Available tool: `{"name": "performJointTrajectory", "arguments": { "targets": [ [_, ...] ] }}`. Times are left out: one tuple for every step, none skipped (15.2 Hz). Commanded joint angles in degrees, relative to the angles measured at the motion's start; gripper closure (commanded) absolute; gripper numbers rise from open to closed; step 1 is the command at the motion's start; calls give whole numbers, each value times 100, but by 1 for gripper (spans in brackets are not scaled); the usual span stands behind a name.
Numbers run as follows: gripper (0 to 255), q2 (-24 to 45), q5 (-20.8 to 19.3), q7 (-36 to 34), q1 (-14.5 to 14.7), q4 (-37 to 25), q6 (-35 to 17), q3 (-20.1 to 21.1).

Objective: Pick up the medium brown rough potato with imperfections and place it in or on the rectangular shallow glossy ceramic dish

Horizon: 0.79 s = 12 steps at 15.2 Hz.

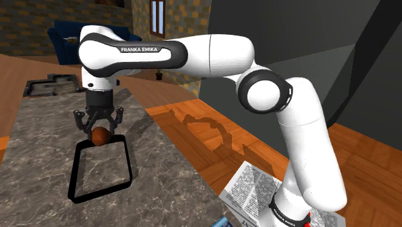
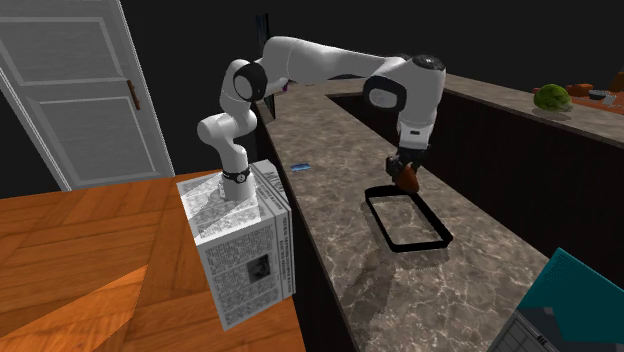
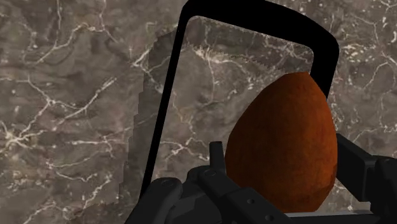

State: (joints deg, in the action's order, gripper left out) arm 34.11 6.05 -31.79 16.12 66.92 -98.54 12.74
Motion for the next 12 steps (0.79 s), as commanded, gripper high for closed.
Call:
{"name": "performJointTrajectory", "arguments": {
  "targets": [
    [255, 404, -68, -61, 85, -601, 195, -19],
    [255, 396, -64, -47, 80, -510, 114, -21],
    [255, 388, -62, -34, 75, -420, 33, -22],
    [255, 383, -59, -21, 70, -335, -46, -23],
    [255, 384, -57, -9, 67, -259, -121, -24],
    [255, 384, -55, 3, 63, -183, -196, -26],
    [255, 386, -54, 15, 59, -110, -270, -27],
    [255, 390, -52, 27, 56, -40, -343, -28],
    [255, 396, -51, 39, 54, 28, -415, -30],
    [255, 404, -50, 50, 51, 92, -486, -31],
    [255, 413, -49, 62, 49, 154, -556, -33],
    [255, 424, -49, 73, 47, 213, -625, -34]
  ]
}}
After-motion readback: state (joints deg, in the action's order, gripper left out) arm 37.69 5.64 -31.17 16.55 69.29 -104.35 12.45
